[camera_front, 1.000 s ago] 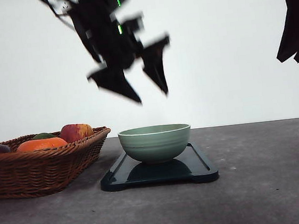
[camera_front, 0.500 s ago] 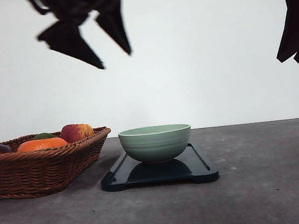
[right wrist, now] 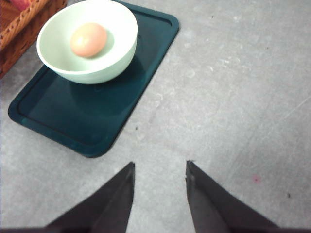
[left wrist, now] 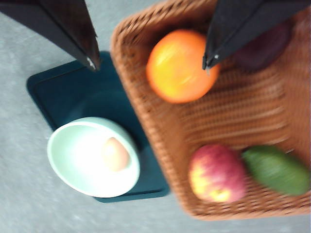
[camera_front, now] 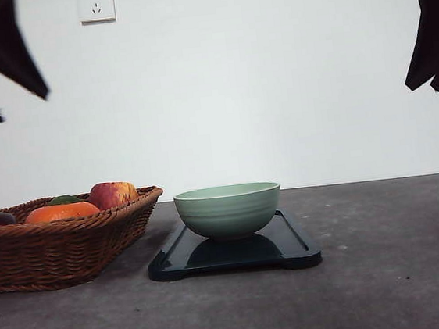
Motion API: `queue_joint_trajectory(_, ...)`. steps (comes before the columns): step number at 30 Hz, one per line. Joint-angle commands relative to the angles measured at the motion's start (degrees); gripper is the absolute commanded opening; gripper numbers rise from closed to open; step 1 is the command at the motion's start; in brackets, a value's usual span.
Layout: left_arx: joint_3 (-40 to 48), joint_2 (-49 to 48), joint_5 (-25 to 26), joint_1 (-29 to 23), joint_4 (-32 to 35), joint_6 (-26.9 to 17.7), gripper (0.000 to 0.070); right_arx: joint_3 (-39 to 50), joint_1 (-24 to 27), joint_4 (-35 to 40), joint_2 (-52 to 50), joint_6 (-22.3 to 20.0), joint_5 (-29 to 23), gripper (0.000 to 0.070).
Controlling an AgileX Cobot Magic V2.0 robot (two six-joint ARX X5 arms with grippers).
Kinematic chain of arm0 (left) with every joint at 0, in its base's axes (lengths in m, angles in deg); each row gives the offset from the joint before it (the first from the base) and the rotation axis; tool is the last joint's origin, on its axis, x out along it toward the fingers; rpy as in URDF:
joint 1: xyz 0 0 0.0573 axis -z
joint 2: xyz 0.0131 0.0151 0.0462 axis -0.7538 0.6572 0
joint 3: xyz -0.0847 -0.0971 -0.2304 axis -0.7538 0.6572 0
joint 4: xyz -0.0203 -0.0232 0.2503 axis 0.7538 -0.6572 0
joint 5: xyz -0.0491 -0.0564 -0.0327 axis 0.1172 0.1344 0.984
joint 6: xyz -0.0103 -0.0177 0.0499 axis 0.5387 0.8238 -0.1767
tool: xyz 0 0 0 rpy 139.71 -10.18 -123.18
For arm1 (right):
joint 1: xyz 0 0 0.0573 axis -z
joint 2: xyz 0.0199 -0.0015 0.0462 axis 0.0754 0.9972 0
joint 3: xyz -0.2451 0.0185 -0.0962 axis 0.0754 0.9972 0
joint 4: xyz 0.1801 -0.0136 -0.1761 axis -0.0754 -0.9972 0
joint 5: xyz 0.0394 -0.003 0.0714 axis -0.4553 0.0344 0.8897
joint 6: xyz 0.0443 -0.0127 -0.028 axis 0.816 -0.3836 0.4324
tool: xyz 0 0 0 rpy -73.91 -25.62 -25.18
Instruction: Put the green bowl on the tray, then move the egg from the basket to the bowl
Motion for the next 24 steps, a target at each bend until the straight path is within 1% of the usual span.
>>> queue_joint_trajectory(1,1.01,-1.93,-0.12,-0.23,0.26,1.30,0.0431,-0.44,-0.28,0.86,0.44,0.39,0.00,0.0206)
queue_joint_trajectory(6,3.42,-6.28,-0.12,-0.62,-1.73,2.09,0.0430,-0.44,-0.28,1.23,0.44,0.44,0.13,0.0206)
queue_joint_trajectory(9,3.44,-6.70,-0.12,-0.63,-3.33,2.17,0.0431,-0.45,-0.28,-0.03,0.42,0.45,0.15,0.0206)
queue_joint_trajectory(13,3.44,-6.75,-0.08,-0.61,-7.08,2.60,0.0429,-0.46,-0.28,-1.69,0.44,0.44,0.11,0.0205)
queue_joint_trajectory(14,3.44,-6.75,-0.08,-0.61,-7.68,2.60,0.0412,-0.46,-0.28,-1.85,0.43,0.44,0.10,0.0194)
queue_joint_trajectory(15,3.44,-6.75,-0.08,-0.61,-7.83,2.58,0.0342,-0.46,-0.28,-1.92,0.42,0.47,0.08,0.0142)
queue_joint_trajectory(16,3.44,-6.76,0.02,-0.61,-8.00,2.55,0.0188,-0.46,-0.28,-1.93,0.42,0.47,0.09,0.0073)
queue_joint_trajectory(17,3.44,-6.78,0.16,-0.61,-8.14,2.51,0.0000,-0.46,-0.28,-1.88,0.42,0.46,0.13,0.0001)
queue_joint_trajectory(19,3.42,-6.78,0.18,-0.61,-7.56,2.51,0.0000,-0.46,-0.28,-1.47,0.43,0.55,0.19,0.0016)
queue_joint_trajectory(24,3.42,-6.80,0.15,-0.62,-7.78,2.49,0.0000,-0.46,-0.28,-1.73,0.39,0.55,1.51,0.0016)
